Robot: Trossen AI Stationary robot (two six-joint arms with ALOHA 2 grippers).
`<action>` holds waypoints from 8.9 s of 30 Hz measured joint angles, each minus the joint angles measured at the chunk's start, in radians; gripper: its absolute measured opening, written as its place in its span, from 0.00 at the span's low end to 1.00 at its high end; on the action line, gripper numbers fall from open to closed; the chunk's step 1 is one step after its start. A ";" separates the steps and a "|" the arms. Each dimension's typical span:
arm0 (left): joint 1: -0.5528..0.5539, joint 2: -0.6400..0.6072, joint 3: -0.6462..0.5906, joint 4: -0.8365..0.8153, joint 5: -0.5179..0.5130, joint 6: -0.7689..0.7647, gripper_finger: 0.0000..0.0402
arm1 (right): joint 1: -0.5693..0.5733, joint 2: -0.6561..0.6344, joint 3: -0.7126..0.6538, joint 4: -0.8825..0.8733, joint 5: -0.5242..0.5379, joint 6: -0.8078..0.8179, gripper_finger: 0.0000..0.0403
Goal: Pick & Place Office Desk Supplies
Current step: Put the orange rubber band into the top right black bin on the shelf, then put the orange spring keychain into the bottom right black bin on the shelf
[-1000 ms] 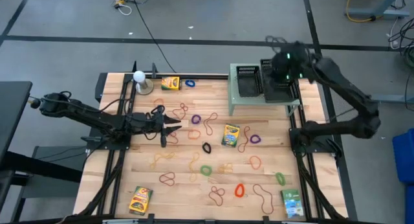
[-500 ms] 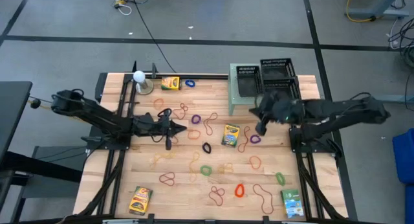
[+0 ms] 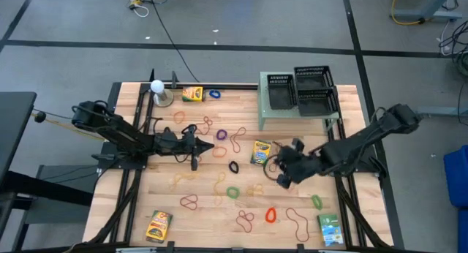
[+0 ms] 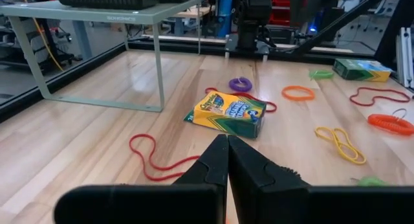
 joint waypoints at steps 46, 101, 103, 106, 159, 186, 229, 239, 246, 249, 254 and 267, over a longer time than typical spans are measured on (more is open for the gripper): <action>-0.027 0.000 -0.001 -0.027 -0.011 0.008 0.03 | -0.309 0.130 0.726 -0.941 0.163 0.128 0.00; -0.025 0.000 -0.001 -0.017 -0.114 0.057 0.03 | -0.457 -0.201 0.115 0.035 0.048 -0.519 0.03; -0.025 0.000 -0.001 -0.017 -0.114 0.076 0.03 | -0.387 -0.195 0.039 0.178 0.076 -0.518 0.01; -0.026 0.000 -0.001 -0.023 -0.113 0.050 0.03 | -0.313 -0.194 -0.088 0.418 0.067 -0.479 0.02; 0.025 0.000 -0.001 -0.017 -0.032 0.136 0.03 | 0.091 0.571 0.179 0.171 -0.573 -0.163 0.25; 0.025 0.000 -0.001 -0.025 0.020 0.083 0.03 | -0.409 0.017 0.666 -0.939 0.114 -0.024 0.03; 0.047 0.000 -0.001 0.000 -0.064 -0.121 0.03 | -1.073 -0.055 0.592 -0.849 -0.101 -0.455 0.32; 0.045 0.000 -0.001 0.009 -0.036 -0.108 0.03 | -1.008 -0.107 0.536 -0.835 -0.048 -0.440 0.05; 0.045 0.000 -0.001 0.005 -0.018 -0.123 0.03 | -1.032 -0.103 0.410 -0.800 -0.098 -0.405 0.05; 0.045 0.000 -0.001 0.000 0.014 -0.124 0.03 | -1.043 -0.103 0.366 -0.801 -0.113 -0.392 0.06; 0.045 0.000 -0.001 0.002 0.021 -0.127 0.03 | -1.043 -0.103 0.349 -0.808 -0.116 -0.392 0.15; 0.045 0.000 -0.001 0.001 0.029 -0.138 0.03 | -1.051 -0.103 0.422 -0.809 -0.188 -0.273 0.47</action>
